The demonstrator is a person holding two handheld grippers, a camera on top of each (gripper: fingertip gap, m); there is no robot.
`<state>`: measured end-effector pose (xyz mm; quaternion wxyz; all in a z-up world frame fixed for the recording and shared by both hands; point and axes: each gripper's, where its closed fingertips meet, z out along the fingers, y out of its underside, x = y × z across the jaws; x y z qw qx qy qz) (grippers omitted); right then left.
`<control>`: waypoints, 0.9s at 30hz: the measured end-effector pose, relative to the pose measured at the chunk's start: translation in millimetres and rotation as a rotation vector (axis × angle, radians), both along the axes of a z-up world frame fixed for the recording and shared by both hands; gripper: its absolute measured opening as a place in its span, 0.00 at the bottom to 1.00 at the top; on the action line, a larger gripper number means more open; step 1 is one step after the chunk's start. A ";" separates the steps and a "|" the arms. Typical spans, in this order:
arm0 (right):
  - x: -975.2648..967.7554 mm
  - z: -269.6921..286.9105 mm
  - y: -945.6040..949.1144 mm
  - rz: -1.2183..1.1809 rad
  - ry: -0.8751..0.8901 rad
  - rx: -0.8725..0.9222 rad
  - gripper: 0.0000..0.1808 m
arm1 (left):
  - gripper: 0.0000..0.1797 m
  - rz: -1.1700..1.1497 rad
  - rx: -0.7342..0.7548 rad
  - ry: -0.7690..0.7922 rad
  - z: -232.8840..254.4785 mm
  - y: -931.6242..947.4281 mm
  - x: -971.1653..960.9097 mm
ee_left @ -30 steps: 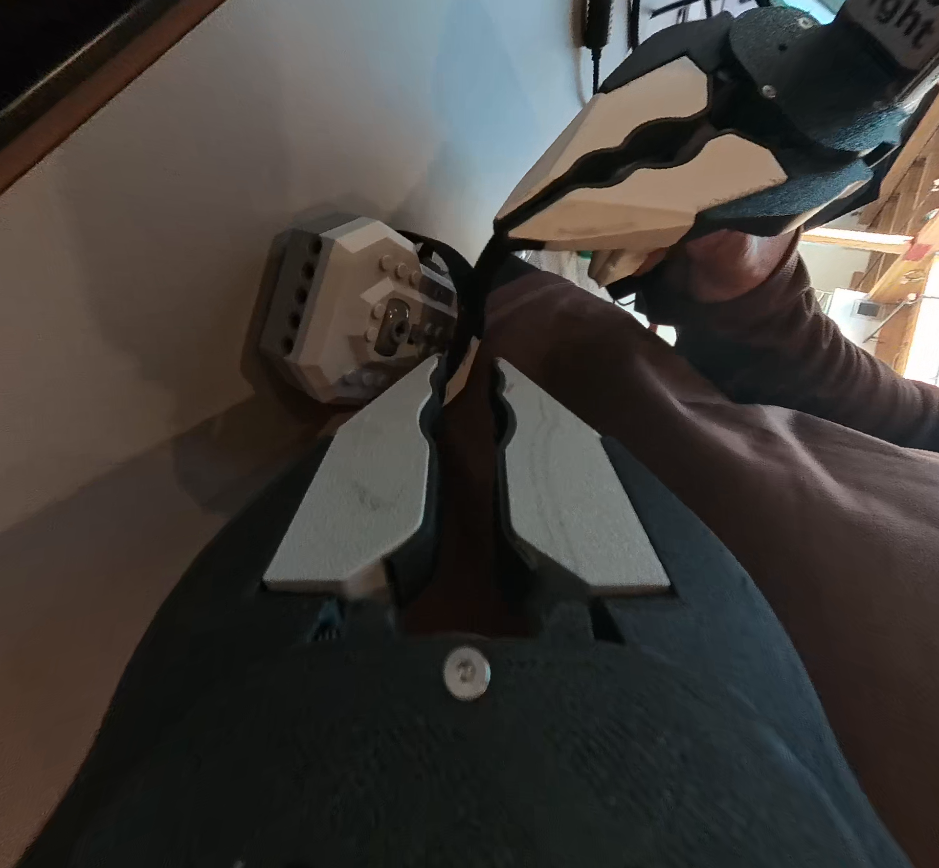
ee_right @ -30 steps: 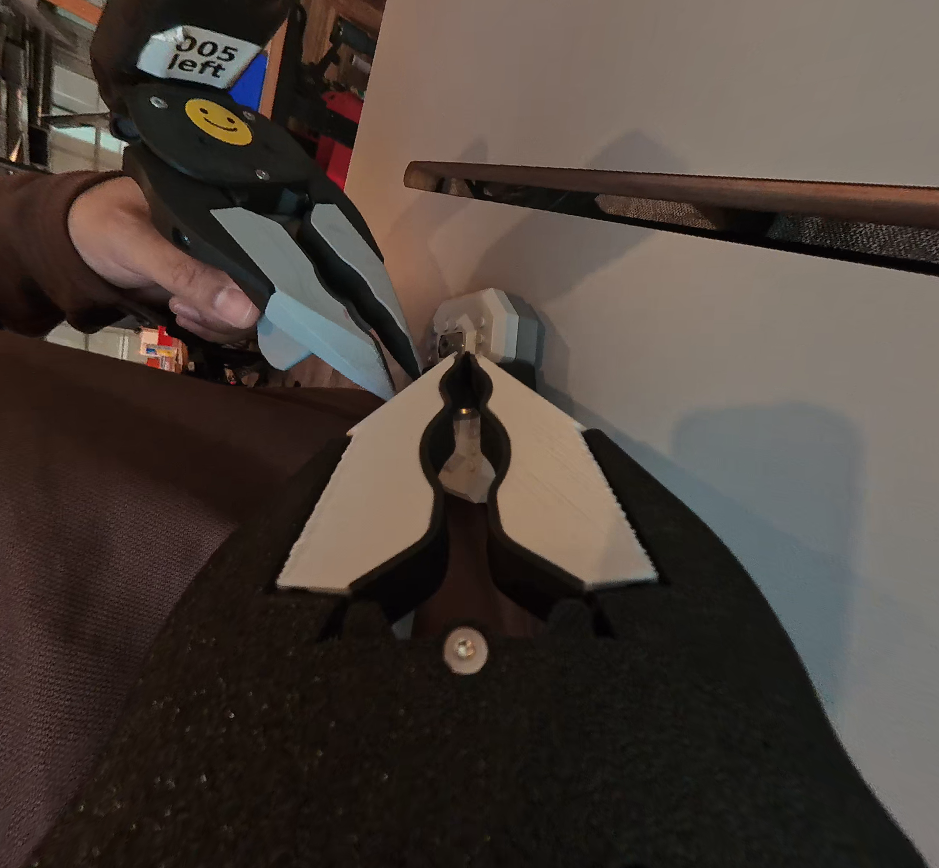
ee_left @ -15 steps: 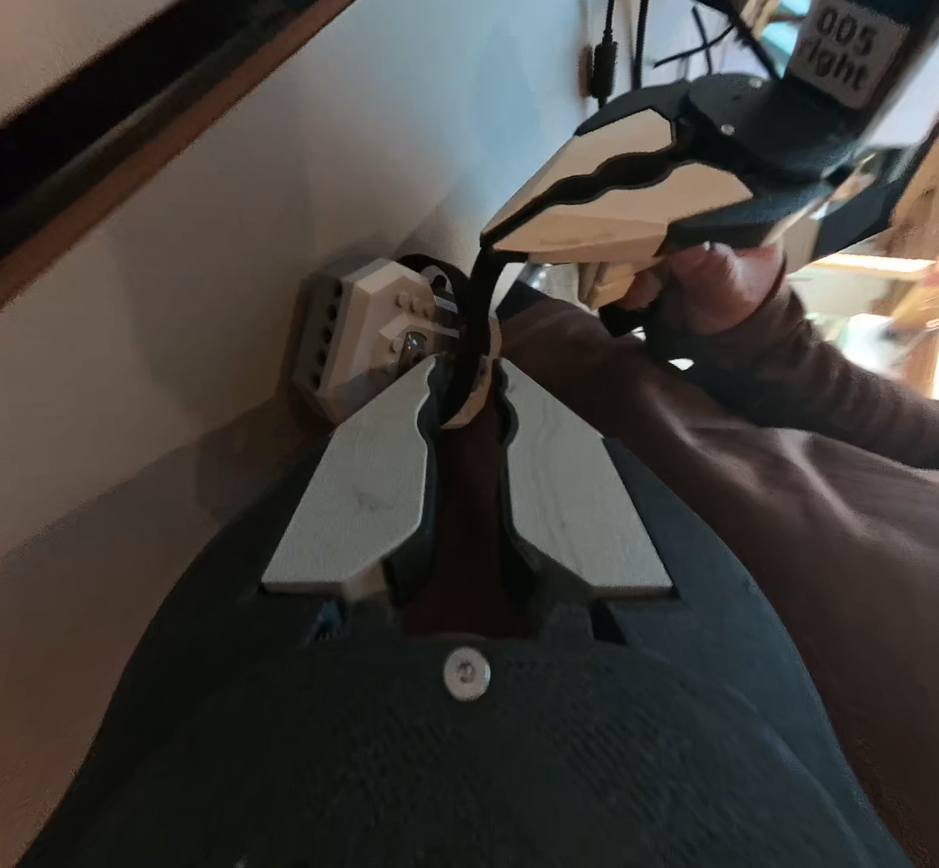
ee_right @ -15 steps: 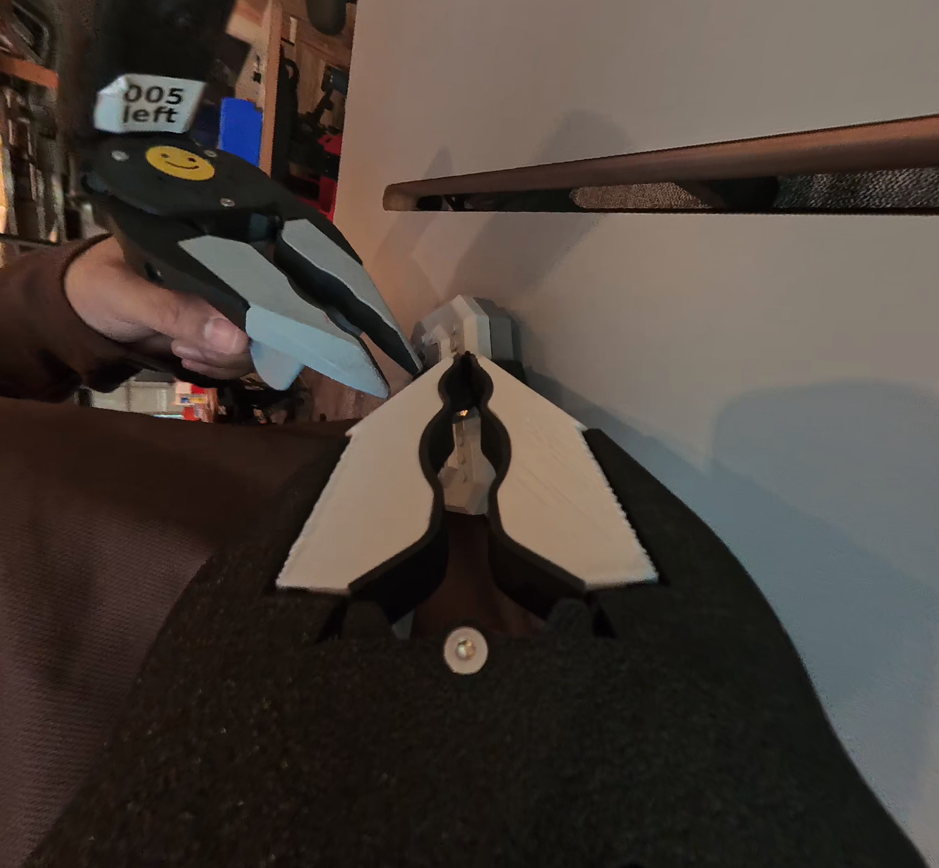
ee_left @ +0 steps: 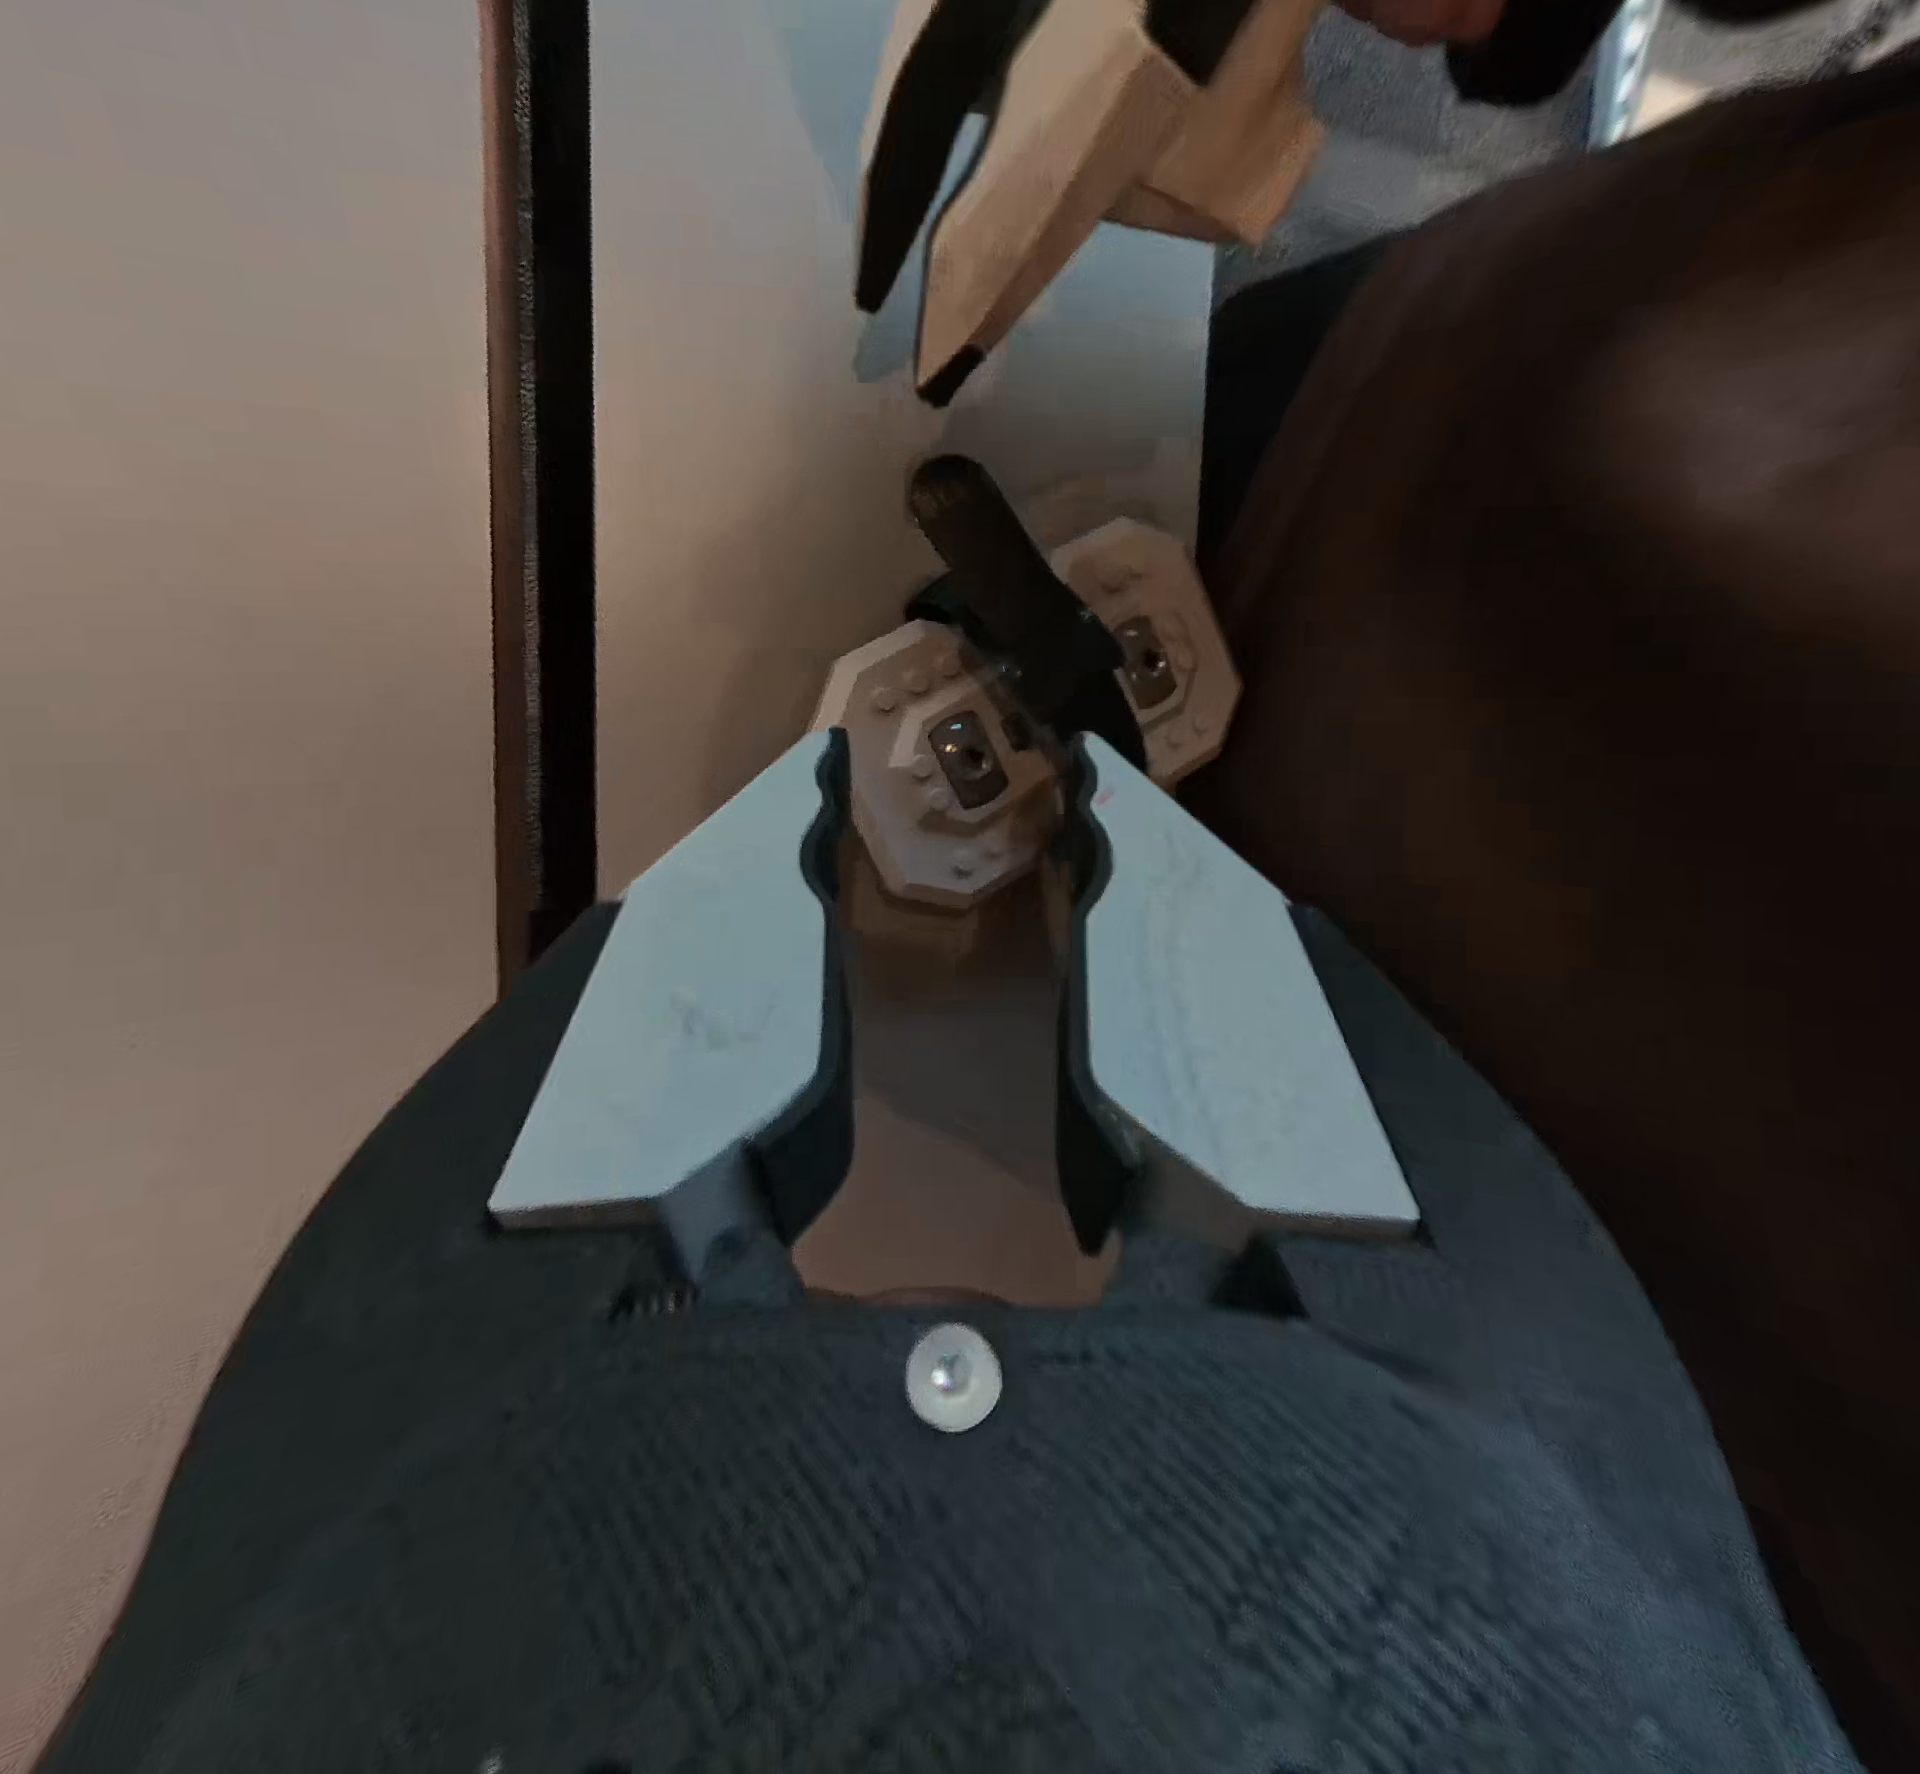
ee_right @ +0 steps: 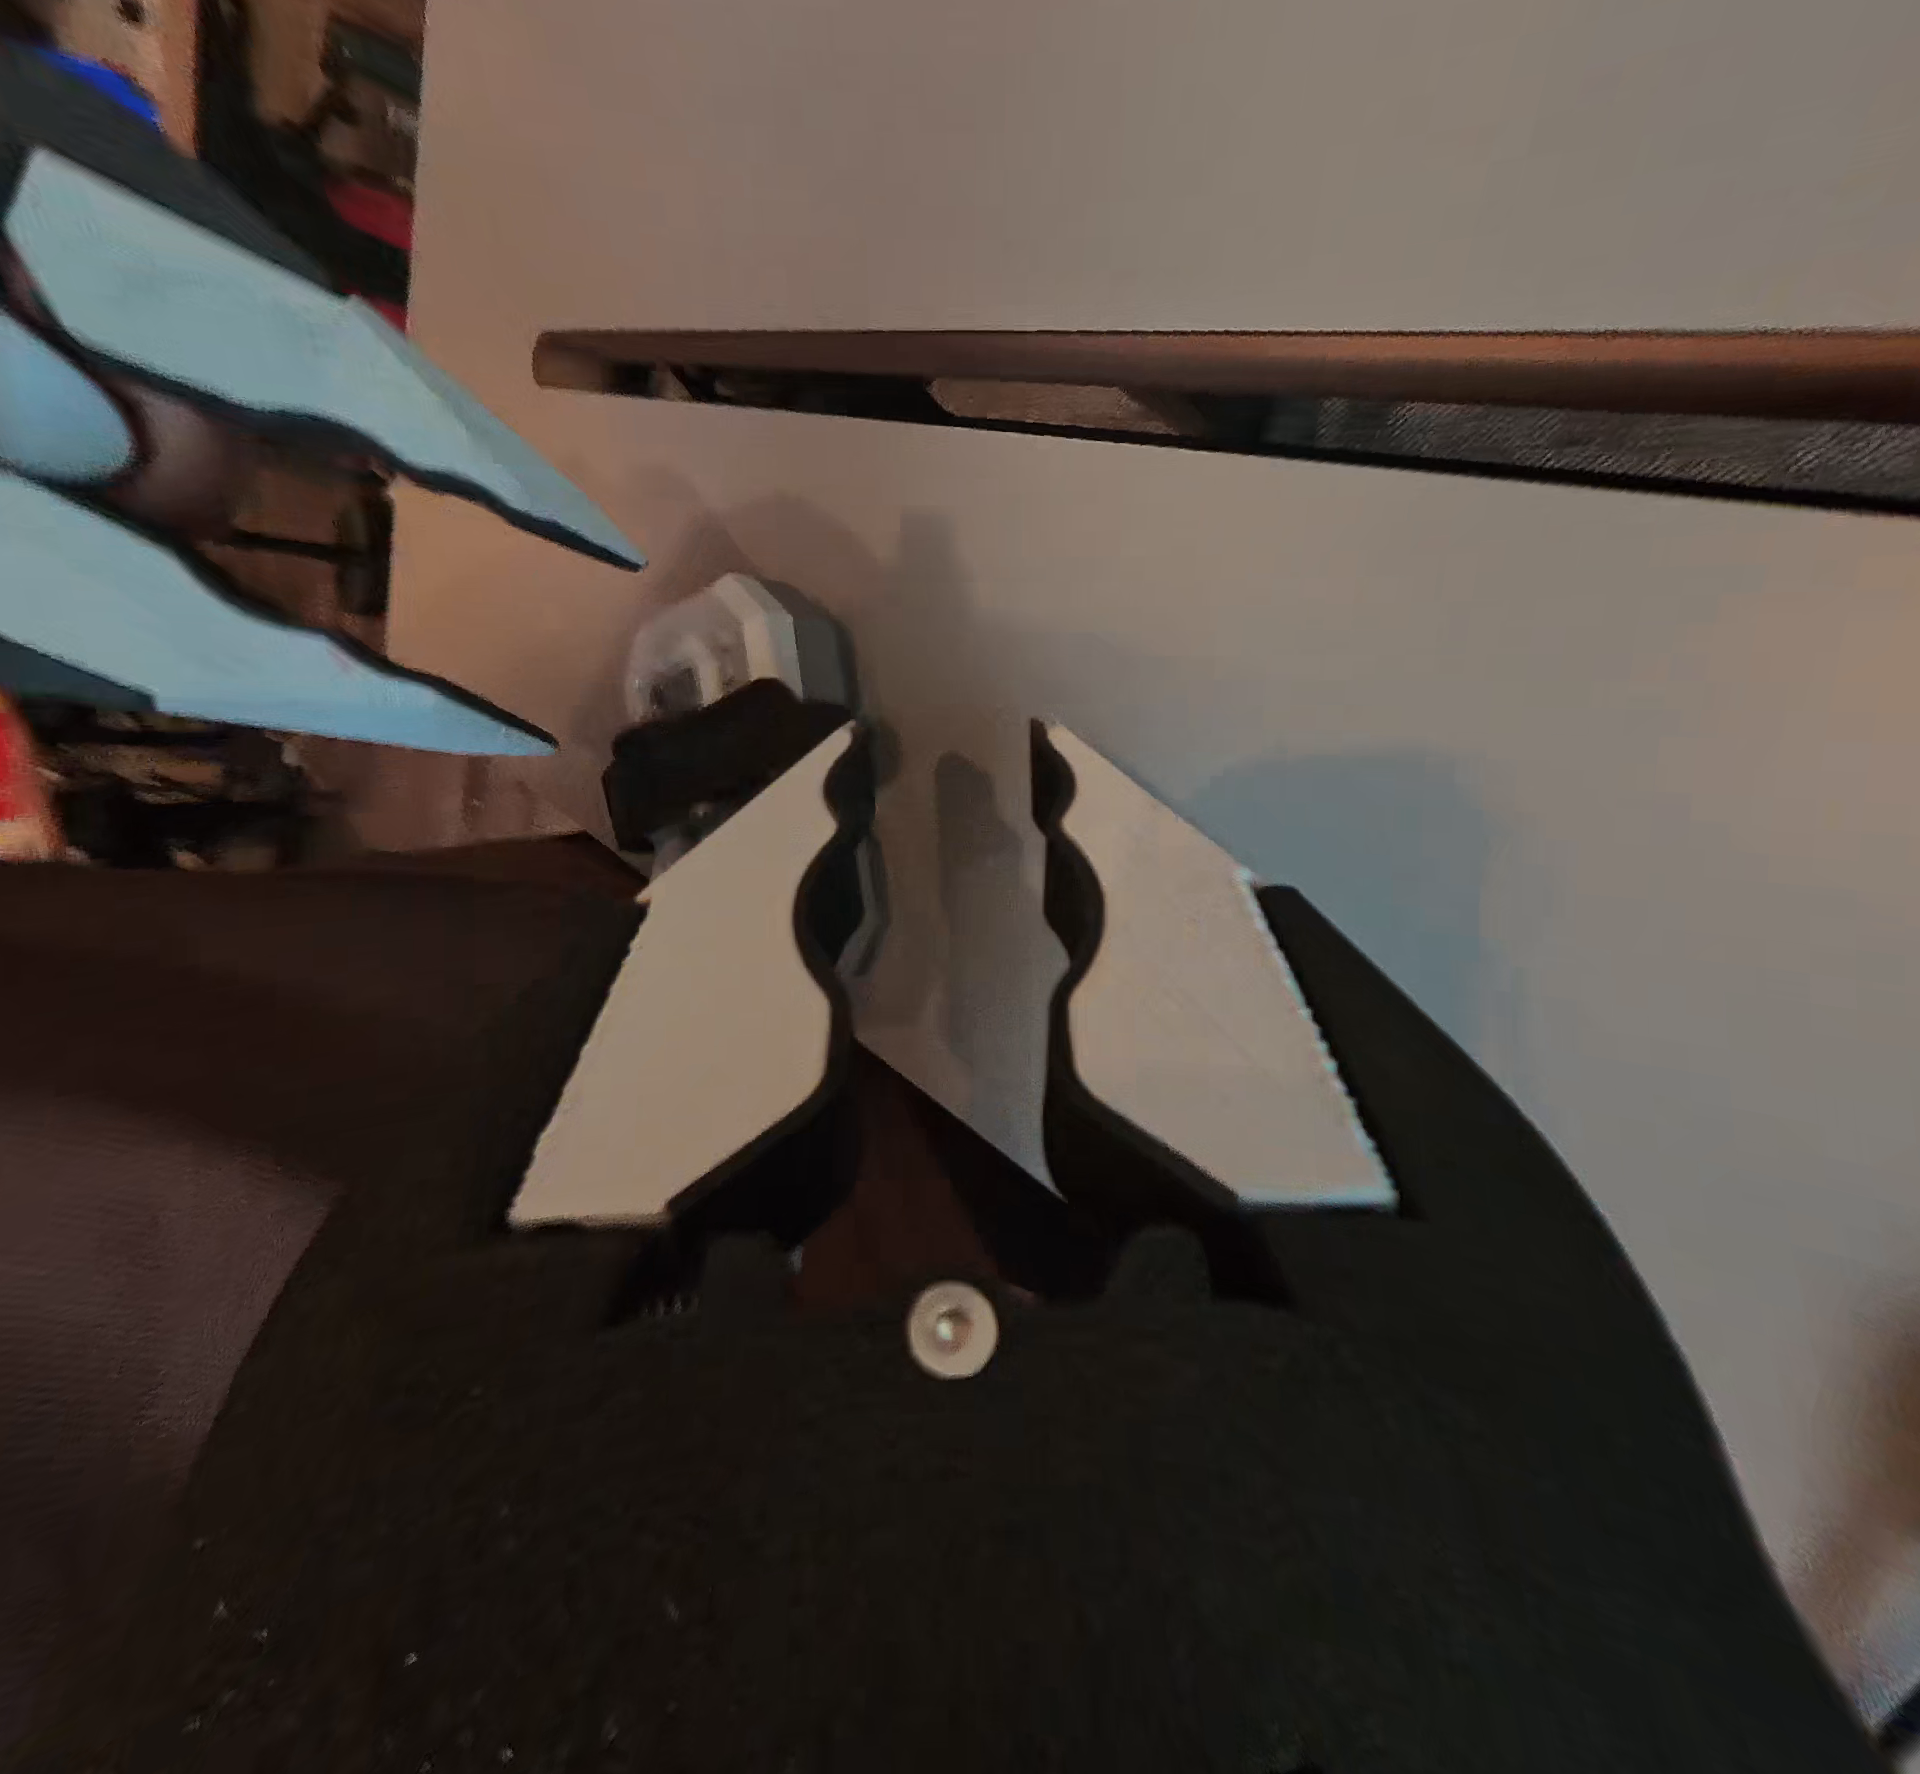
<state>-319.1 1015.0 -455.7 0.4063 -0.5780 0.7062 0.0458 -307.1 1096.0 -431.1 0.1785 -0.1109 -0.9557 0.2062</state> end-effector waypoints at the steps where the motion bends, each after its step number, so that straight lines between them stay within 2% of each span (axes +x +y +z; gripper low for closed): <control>1: -0.7 7.3 4.4 0.030 -0.032 -0.006 0.15 | 0.22 0.033 -0.005 0.032 1.7 -1.1 -0.7; 4: 0.8 30.8 22.7 0.114 -0.132 -0.031 0.07 | 0.22 0.097 0.007 0.090 1.9 2.2 -0.5; 6: 1.0 23.7 30.1 0.163 -0.104 -0.097 0.00 | 0.21 0.120 0.017 0.068 -2.0 7.5 5.4; 8: -0.8 6.3 41.5 0.212 -0.029 -0.097 0.02 | 0.21 0.144 0.038 0.044 -8.6 15.2 12.4; 11: 2.1 -3.5 52.3 0.235 -0.014 -0.065 0.01 | 0.21 0.179 0.049 0.049 -15.8 23.9 16.1; 20: 0.9 7.0 34.9 0.170 0.007 -0.058 0.09 | 0.20 0.284 0.047 0.092 -23.5 39.4 16.7; 25: -7.8 7.7 31.0 0.162 0.041 0.060 0.15 | 0.22 0.321 0.055 0.152 -12.7 51.3 9.8; 27: -12.8 9.5 40.3 0.193 0.053 0.132 0.22 | 0.24 0.349 0.063 0.205 -10.0 54.1 -0.8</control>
